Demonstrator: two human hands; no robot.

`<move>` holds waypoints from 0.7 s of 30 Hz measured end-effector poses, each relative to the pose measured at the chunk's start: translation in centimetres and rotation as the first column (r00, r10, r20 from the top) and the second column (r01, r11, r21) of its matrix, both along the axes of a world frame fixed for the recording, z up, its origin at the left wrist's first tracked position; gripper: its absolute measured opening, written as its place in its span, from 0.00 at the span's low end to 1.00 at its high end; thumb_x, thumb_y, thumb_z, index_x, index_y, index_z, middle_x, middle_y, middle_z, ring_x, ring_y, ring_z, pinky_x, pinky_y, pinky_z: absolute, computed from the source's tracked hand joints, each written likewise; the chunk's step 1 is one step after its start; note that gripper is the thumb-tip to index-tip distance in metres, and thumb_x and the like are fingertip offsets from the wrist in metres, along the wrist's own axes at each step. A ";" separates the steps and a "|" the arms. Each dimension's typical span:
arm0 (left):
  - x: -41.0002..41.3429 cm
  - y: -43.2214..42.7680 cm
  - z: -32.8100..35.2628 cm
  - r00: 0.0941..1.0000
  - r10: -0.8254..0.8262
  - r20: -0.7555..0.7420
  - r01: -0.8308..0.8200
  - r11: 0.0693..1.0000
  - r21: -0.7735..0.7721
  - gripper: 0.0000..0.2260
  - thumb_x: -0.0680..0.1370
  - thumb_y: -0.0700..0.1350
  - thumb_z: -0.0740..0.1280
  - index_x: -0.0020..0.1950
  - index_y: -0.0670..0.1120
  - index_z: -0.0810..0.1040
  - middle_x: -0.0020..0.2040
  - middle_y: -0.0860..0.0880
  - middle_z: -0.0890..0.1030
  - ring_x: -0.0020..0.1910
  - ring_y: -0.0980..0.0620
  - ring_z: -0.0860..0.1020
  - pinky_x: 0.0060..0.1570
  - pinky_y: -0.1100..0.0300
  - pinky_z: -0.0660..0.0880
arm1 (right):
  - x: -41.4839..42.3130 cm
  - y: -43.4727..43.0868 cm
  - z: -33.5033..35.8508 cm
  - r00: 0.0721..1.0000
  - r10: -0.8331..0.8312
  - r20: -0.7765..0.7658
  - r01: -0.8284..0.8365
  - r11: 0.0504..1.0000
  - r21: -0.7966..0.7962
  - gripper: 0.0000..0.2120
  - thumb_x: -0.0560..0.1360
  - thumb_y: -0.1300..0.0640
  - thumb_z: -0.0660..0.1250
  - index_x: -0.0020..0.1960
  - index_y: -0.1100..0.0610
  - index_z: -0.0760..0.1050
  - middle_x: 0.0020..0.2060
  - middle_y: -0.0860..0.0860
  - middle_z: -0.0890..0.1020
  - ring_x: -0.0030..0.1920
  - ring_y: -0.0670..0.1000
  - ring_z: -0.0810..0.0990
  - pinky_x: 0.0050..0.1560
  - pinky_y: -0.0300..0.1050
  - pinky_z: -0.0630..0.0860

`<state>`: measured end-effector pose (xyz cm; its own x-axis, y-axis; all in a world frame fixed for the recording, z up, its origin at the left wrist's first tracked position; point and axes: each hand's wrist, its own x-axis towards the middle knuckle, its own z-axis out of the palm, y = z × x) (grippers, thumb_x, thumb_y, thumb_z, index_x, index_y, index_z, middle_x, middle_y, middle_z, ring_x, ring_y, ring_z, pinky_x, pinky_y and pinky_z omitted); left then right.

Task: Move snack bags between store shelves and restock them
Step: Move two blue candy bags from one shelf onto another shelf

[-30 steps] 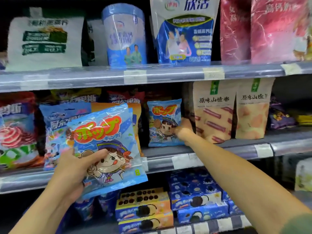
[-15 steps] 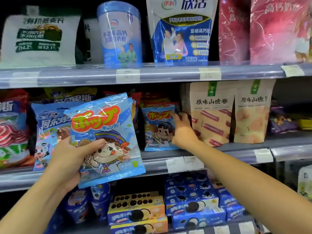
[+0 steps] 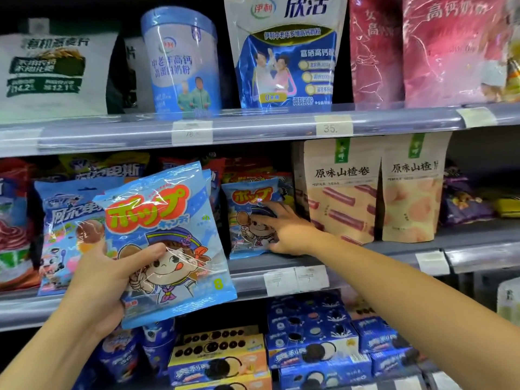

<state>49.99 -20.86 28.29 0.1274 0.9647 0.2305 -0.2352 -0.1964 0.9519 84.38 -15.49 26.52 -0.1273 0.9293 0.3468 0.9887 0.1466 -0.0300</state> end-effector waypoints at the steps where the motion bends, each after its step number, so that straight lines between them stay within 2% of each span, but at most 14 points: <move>1: 0.0 0.0 0.0 1.000 0.011 -0.008 -0.011 1.000 -0.002 0.35 0.59 0.40 0.77 0.65 0.41 0.74 0.46 0.38 0.86 0.41 0.39 0.86 0.35 0.44 0.82 | -0.2 0.4 0.0 1.000 -0.018 -0.005 0.018 1.000 -0.002 0.37 0.73 0.44 0.69 0.75 0.33 0.53 0.78 0.43 0.46 0.78 0.54 0.44 0.70 0.59 0.69; 3: -0.3 -0.1 -0.1 1.000 0.011 -0.019 -0.012 1.000 -0.003 0.38 0.56 0.42 0.79 0.66 0.41 0.74 0.50 0.36 0.85 0.43 0.37 0.85 0.41 0.40 0.82 | -0.5 1.0 0.0 0.999 -0.037 -0.022 0.036 0.999 -0.004 0.38 0.73 0.47 0.70 0.75 0.33 0.52 0.78 0.42 0.44 0.79 0.55 0.42 0.71 0.59 0.67; 6: -0.6 -0.4 0.0 0.999 0.033 0.018 -0.032 0.999 -0.034 0.56 0.52 0.45 0.82 0.76 0.37 0.60 0.54 0.34 0.82 0.49 0.35 0.84 0.54 0.31 0.76 | -0.6 1.9 0.0 0.998 -0.030 -0.055 0.030 1.000 0.002 0.39 0.74 0.52 0.71 0.75 0.33 0.53 0.78 0.43 0.44 0.79 0.56 0.42 0.68 0.58 0.70; 8: -0.9 -0.5 0.1 0.999 0.036 0.033 -0.035 0.998 -0.045 0.62 0.50 0.45 0.84 0.77 0.35 0.54 0.54 0.34 0.82 0.49 0.35 0.84 0.55 0.30 0.74 | -0.7 2.5 -0.1 0.997 -0.029 -0.066 0.031 0.999 0.022 0.40 0.73 0.54 0.71 0.75 0.34 0.54 0.78 0.43 0.44 0.79 0.57 0.43 0.68 0.58 0.71; 10: -1.1 -0.8 0.1 0.998 0.047 0.033 -0.045 0.998 -0.052 0.65 0.48 0.46 0.86 0.76 0.35 0.53 0.54 0.32 0.81 0.49 0.35 0.84 0.55 0.30 0.74 | -0.9 3.1 -0.2 0.996 -0.024 -0.084 0.028 0.999 0.044 0.40 0.72 0.56 0.71 0.75 0.35 0.54 0.78 0.44 0.44 0.78 0.57 0.42 0.71 0.61 0.66; 12: -1.4 -1.1 0.1 0.999 0.042 0.034 -0.041 0.998 -0.045 0.62 0.50 0.45 0.85 0.76 0.34 0.55 0.51 0.31 0.82 0.47 0.35 0.84 0.52 0.31 0.76 | -1.0 3.5 -0.2 0.996 -0.028 -0.085 0.034 0.998 0.062 0.40 0.72 0.57 0.71 0.75 0.36 0.55 0.77 0.45 0.45 0.78 0.58 0.40 0.74 0.65 0.59; 14: -1.5 -1.3 0.4 0.998 0.047 0.043 -0.046 0.999 -0.024 0.56 0.50 0.44 0.84 0.73 0.33 0.61 0.46 0.33 0.84 0.44 0.35 0.85 0.48 0.34 0.79 | -1.1 3.6 -0.1 0.996 -0.041 -0.076 0.047 0.996 0.077 0.40 0.72 0.57 0.72 0.76 0.37 0.56 0.77 0.46 0.46 0.78 0.58 0.40 0.74 0.66 0.57; 18: -1.5 -1.4 0.7 0.996 0.050 0.068 -0.051 0.999 0.002 0.49 0.54 0.43 0.82 0.71 0.38 0.67 0.60 0.27 0.76 0.46 0.36 0.85 0.50 0.33 0.78 | -1.0 3.3 -0.1 0.996 -0.049 -0.072 0.053 0.997 0.057 0.40 0.73 0.56 0.71 0.76 0.38 0.54 0.78 0.45 0.44 0.78 0.59 0.41 0.74 0.64 0.58; 21: -1.2 -1.0 0.5 0.998 0.036 0.052 -0.037 0.999 0.029 0.37 0.54 0.42 0.80 0.61 0.39 0.75 0.57 0.28 0.79 0.42 0.37 0.85 0.38 0.44 0.82 | -0.9 2.5 -0.1 0.996 -0.072 -0.050 0.074 0.997 0.031 0.38 0.74 0.51 0.70 0.77 0.41 0.54 0.78 0.47 0.45 0.78 0.58 0.43 0.74 0.61 0.61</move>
<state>48.82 -21.86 28.79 0.0794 0.9611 0.2645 -0.2761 -0.2338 0.9323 83.53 -12.99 26.43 -0.0416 0.9235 0.3813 0.9943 0.0757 -0.0751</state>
